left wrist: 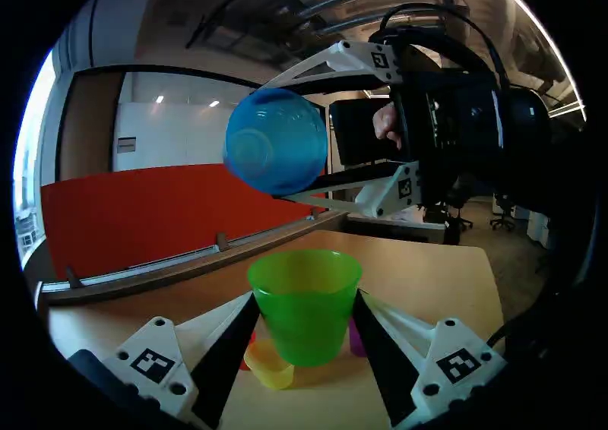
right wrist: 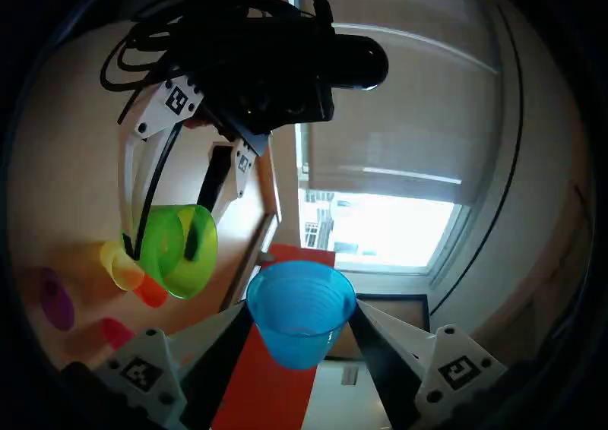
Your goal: Pour water
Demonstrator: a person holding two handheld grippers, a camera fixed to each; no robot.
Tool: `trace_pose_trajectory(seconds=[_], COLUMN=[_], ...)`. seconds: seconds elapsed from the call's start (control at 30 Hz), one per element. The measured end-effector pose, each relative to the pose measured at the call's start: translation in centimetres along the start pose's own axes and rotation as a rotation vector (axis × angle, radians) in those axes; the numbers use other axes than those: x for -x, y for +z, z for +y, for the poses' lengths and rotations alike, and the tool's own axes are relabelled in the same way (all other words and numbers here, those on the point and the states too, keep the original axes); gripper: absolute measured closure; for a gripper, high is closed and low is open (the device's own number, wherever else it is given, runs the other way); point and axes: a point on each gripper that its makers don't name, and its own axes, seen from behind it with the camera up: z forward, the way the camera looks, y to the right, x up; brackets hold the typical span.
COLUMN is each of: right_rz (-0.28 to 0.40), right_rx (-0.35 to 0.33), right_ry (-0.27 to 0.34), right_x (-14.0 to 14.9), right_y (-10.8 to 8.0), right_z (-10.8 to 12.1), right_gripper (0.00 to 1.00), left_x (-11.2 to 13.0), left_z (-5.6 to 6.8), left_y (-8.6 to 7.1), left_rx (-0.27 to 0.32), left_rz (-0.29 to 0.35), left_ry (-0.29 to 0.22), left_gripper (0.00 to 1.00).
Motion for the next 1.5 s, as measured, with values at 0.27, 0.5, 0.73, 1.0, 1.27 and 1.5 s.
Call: trace_pose_trajectory(seconds=[0.27,0.5,0.73,1.0,1.27,1.5], right_rz=[0.0,0.007,0.015,0.024,0.01,0.003], right_rx=[0.002,0.016,0.04,0.046,0.045,0.05], right_ry=[0.013,0.097,0.245,0.437,0.646,0.871], right_x=[0.1,0.8,1.5,1.8,2.3,2.7], right_y=[0.0,-0.1,-0.5,-1.1,-1.4,-1.6], right_z=[0.1,0.1,0.1,-0.6,-1.9,-2.3], right_gripper=[0.1,0.1,0.1,0.1,0.1,0.1], left_x=[-0.1,0.0,0.1,0.0,-0.1,0.0], left_z=[-0.1,0.0,0.0,0.1,0.1,-0.1], left_y=[0.0,0.0,0.0,0.0,-0.1,-0.4], left_rx=[-0.002,-0.004,-0.005,-0.007,-0.009,-0.016], left_rz=[-0.002,-0.007,-0.012,-0.017,-0.021,-0.026], left_ry=[0.002,0.004,0.004,0.007,0.013,0.015], left_gripper=[0.18,0.17,0.17,0.18,0.17,0.18])
